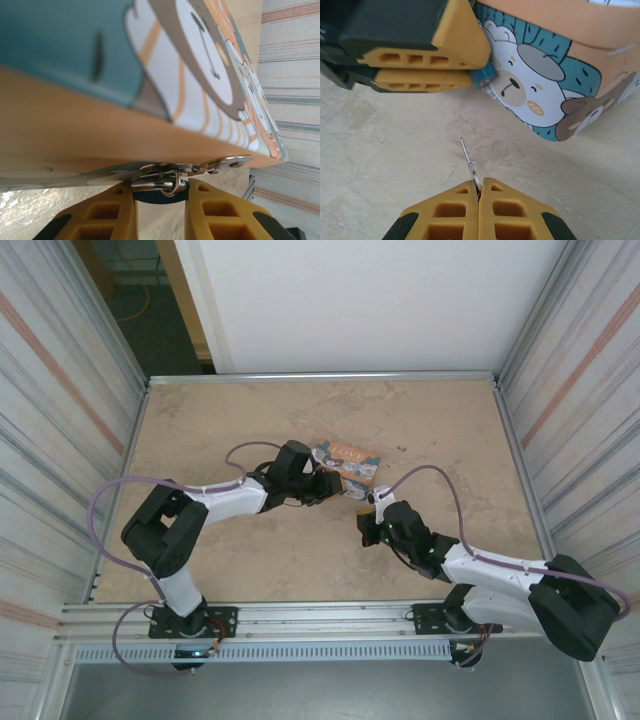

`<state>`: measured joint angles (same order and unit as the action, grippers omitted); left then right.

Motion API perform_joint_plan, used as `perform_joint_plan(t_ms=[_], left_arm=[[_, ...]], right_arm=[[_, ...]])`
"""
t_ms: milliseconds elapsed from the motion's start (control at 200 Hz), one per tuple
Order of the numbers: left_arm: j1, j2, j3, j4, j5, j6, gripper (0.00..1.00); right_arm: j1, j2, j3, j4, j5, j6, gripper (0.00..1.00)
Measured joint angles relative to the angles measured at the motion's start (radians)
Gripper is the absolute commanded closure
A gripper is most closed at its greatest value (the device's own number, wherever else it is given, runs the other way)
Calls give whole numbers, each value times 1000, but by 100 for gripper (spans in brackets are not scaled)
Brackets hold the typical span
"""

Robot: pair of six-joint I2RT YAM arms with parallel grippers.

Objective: Unlock a padlock with a key

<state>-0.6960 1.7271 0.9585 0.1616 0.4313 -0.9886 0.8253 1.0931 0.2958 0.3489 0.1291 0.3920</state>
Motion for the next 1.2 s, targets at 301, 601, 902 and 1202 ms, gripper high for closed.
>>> perform_joint_plan(t_ms=[301, 601, 902, 1202], left_arm=[[0, 0, 0, 3, 14, -4, 76], [0, -14, -3, -2, 14, -5, 76], [0, -24, -3, -2, 14, -5, 76], [0, -24, -3, -10, 14, -4, 76]], right_arm=[[0, 137, -2, 121, 44, -63, 100], [-1, 224, 0, 225, 58, -90, 100], [-9, 266, 0, 316, 57, -90, 100], [-35, 268, 0, 356, 53, -90, 100]])
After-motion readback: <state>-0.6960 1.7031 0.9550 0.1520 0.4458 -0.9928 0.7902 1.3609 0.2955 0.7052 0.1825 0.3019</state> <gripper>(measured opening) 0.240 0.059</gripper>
